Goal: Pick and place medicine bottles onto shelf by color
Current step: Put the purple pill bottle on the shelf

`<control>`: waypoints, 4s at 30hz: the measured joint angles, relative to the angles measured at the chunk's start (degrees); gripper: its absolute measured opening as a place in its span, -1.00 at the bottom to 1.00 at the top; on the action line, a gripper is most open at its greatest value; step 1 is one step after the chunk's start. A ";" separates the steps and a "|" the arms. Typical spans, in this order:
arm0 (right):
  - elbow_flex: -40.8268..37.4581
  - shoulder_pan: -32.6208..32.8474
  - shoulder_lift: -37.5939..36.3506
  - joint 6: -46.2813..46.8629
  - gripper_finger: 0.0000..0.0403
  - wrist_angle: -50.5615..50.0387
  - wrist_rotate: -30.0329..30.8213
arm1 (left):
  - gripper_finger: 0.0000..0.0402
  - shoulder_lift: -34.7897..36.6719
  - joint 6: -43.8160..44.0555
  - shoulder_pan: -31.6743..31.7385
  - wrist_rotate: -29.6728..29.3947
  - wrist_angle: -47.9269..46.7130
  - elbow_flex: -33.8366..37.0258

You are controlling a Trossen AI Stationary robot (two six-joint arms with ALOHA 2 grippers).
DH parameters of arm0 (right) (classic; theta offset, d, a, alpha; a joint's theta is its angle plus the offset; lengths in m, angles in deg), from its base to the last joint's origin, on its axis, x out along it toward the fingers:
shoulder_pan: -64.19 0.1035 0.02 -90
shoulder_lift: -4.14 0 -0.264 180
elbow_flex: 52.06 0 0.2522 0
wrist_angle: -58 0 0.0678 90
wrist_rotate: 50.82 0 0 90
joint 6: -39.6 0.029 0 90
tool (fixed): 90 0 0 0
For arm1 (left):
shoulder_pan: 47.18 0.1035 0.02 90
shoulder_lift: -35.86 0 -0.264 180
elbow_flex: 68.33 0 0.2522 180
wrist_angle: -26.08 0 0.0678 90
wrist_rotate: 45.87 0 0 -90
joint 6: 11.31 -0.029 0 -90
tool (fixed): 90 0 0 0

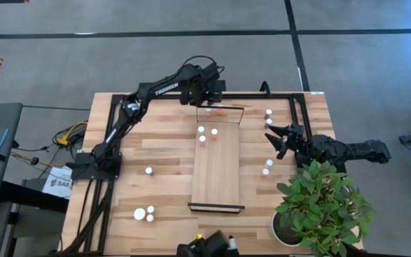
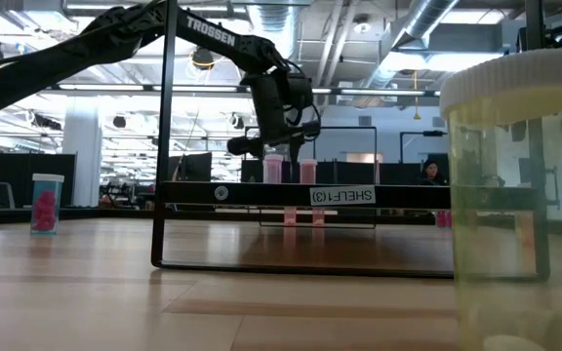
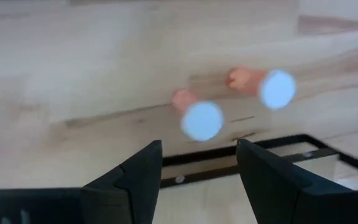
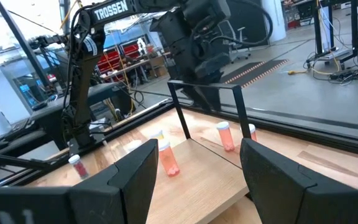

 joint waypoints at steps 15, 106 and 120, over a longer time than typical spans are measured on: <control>0.00 0.00 0.00 0.00 0.24 0.00 -0.02 | -0.04 -0.13 -2.85 -0.84 -1.97 2.24 0.00; 0.00 0.02 0.02 0.00 0.24 0.04 -0.02 | -0.48 -6.45 -0.42 5.71 3.35 1.85 -0.02; 0.00 0.02 0.01 0.01 0.24 0.04 -0.02 | -0.52 -6.25 -7.63 9.36 5.36 -6.70 -2.49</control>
